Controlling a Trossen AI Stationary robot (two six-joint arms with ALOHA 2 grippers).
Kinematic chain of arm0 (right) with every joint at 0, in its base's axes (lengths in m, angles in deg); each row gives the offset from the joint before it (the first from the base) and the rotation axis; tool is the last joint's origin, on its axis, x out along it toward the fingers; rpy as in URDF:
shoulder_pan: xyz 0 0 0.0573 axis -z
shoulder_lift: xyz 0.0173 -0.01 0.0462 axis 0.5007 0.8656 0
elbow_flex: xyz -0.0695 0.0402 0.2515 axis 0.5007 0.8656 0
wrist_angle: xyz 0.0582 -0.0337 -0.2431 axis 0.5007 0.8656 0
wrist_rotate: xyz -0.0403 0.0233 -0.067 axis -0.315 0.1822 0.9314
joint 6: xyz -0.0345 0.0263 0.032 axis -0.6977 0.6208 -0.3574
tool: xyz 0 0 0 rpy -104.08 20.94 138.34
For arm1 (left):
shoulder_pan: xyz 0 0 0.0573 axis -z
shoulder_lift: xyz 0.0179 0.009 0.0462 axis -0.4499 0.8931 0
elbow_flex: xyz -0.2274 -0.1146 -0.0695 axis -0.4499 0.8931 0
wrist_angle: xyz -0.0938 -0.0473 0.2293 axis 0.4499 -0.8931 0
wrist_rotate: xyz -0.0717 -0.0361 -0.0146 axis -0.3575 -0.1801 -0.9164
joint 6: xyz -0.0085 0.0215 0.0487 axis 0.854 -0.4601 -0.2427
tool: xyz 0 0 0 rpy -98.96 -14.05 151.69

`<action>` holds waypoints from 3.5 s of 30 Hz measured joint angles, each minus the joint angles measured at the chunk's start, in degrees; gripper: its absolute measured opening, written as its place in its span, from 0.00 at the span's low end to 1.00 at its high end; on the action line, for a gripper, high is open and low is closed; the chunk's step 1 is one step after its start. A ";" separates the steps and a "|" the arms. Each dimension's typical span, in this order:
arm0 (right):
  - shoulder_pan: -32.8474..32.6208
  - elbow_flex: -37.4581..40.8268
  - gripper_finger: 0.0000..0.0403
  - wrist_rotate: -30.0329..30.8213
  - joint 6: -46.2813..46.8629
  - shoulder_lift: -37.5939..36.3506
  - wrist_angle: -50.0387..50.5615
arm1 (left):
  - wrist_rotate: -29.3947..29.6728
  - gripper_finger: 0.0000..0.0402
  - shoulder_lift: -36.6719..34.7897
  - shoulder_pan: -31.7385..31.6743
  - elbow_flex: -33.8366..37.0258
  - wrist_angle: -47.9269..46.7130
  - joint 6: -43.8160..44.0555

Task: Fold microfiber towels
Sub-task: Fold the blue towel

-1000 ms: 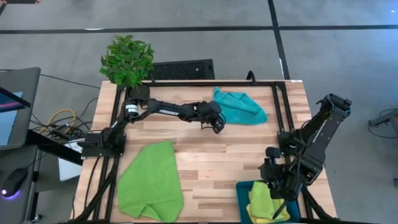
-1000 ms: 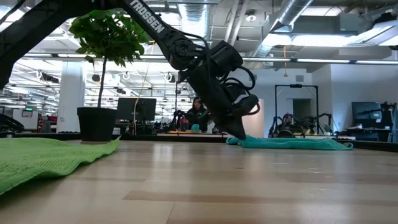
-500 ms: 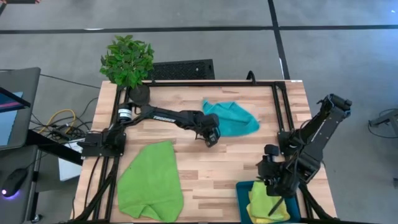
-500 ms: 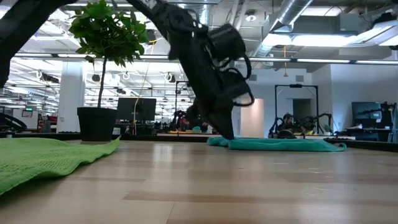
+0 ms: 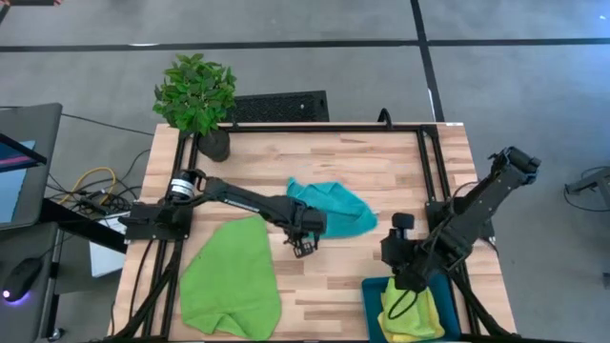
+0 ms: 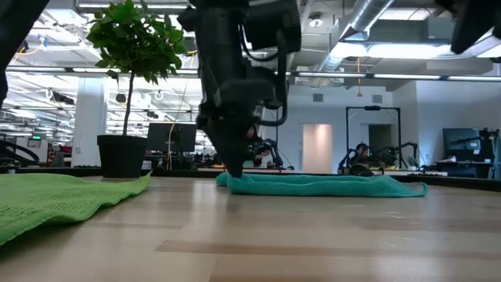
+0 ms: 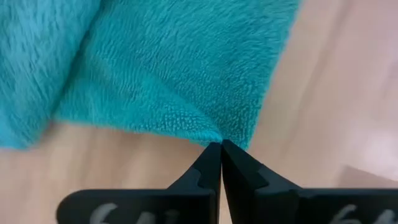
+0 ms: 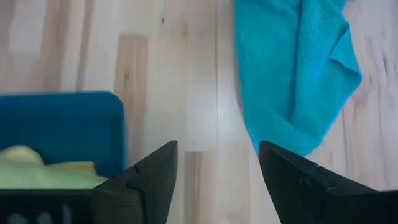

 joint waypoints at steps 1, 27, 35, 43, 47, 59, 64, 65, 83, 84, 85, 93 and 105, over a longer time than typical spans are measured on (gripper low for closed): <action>0.30 0.02 0.62 -0.05 -1.73 0.61 -0.28 | 0.01 0.00 0.00 0.42 0.00 0.29 0.39; 7.79 0.04 0.62 -6.26 -14.14 8.21 0.04 | 0.81 0.32 -0.17 1.79 0.00 1.73 -1.27; 12.42 6.04 0.62 -4.13 -22.26 8.18 -1.88 | 3.25 0.36 -4.24 4.48 -0.04 -0.54 -0.82; 19.77 13.47 0.62 -6.45 -25.48 8.18 -7.09 | 9.52 0.36 -7.39 8.10 -0.07 -2.41 1.78; 22.66 15.83 0.62 -9.02 -30.77 8.18 -10.30 | 9.69 0.36 -7.78 9.17 -0.07 -2.30 2.98; 30.02 19.03 0.62 -15.00 -38.74 8.18 -14.90 | 11.23 0.36 -7.78 9.64 -0.07 -2.56 5.62; 31.65 19.03 0.62 -15.13 -41.05 8.18 -15.69 | 11.33 0.36 -7.78 9.66 -0.07 -2.63 5.75; 31.92 19.03 0.62 -15.29 -41.69 8.18 -15.78 | 11.38 0.36 -7.78 9.66 -0.07 -2.63 5.75; 33.47 20.55 0.62 -20.02 -44.47 8.14 -20.47 | 11.36 0.36 -7.78 9.77 -0.07 -2.63 6.59; 33.47 21.60 0.62 -20.04 -44.33 8.16 -20.92 | 11.36 0.36 -7.78 9.83 -0.07 -2.65 6.71; 33.43 22.59 0.62 -20.15 -44.25 8.16 -21.19 | 11.36 0.36 -7.78 9.85 -0.07 -2.63 6.88; 33.34 23.49 0.59 -19.84 -41.86 7.99 -22.15 | 11.47 0.36 -7.78 9.88 -0.07 -2.63 7.04; 33.25 23.60 0.18 -19.11 -40.17 8.16 -22.31 | 12.08 0.36 -7.78 9.92 -0.07 -2.63 9.44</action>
